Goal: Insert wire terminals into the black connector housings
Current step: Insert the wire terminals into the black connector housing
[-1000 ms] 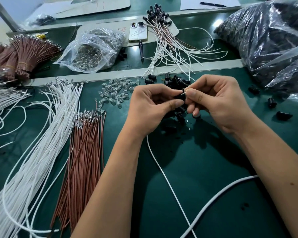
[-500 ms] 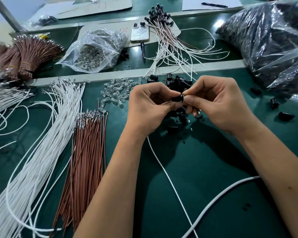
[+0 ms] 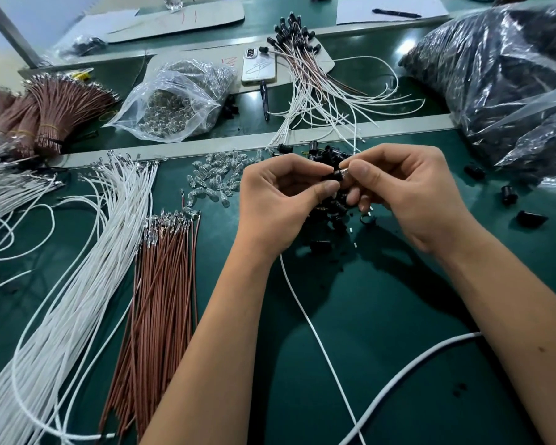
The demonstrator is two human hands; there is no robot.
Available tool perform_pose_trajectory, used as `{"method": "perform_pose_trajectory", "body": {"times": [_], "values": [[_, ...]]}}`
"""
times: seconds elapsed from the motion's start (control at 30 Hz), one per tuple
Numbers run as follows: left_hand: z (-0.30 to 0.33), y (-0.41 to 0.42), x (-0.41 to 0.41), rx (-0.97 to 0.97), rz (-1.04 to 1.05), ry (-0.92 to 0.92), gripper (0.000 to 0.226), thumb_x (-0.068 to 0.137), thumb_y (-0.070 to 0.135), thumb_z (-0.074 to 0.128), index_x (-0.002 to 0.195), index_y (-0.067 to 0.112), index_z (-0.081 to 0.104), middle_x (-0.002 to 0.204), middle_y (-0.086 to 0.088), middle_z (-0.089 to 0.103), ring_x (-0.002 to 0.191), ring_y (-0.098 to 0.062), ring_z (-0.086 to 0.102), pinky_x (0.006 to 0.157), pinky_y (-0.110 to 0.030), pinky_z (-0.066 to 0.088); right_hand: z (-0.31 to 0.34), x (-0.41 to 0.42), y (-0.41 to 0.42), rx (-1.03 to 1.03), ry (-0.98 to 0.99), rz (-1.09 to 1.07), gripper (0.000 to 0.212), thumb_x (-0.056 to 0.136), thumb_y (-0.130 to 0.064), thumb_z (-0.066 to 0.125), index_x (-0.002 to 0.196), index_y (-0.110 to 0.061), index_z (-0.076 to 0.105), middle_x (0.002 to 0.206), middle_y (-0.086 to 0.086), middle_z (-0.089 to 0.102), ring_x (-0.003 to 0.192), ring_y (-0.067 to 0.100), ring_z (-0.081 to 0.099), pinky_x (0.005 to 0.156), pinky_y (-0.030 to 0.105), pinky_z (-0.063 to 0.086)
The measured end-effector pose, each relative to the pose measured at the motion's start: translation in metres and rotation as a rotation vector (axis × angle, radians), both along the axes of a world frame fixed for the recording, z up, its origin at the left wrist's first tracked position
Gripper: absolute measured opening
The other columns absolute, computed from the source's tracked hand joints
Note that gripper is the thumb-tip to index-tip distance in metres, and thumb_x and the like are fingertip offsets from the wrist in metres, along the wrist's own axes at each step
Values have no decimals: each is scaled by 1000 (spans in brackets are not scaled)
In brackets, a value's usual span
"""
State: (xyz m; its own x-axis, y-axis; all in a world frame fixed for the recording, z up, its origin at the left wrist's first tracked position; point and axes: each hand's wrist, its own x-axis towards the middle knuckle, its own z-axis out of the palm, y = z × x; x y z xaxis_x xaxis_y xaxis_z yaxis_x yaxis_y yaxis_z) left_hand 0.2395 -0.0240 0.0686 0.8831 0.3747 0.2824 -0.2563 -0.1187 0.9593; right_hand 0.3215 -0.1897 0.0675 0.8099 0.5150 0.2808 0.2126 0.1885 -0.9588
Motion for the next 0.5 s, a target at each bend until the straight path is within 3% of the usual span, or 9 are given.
{"method": "perform_pose_trajectory", "body": {"times": [0.17,0.27,0.5], "values": [[-1,1,2,40,51,13,29,71,-1,89,95,8,76,87,-12,77,75,-13,69,77,-25,58,-3,0,2,-37,37,-29,14,87,-22,77,87,-8,77,73,13,74,55,19,66,50,23,52],[-2,1,2,47,12,56,23,76,0,85,96,11,78,84,-8,78,73,-15,72,76,-29,61,-4,1,2,-44,23,-37,10,87,-20,78,85,-11,77,69,10,72,53,18,65,48,22,51],[-5,-2,1,23,-34,1,20,79,-2,82,88,14,77,75,-2,77,66,-16,73,67,-27,60,-3,1,-1,-57,-25,-15,11,94,-7,72,88,2,70,68,9,70,54,19,64,48,25,51]]}}
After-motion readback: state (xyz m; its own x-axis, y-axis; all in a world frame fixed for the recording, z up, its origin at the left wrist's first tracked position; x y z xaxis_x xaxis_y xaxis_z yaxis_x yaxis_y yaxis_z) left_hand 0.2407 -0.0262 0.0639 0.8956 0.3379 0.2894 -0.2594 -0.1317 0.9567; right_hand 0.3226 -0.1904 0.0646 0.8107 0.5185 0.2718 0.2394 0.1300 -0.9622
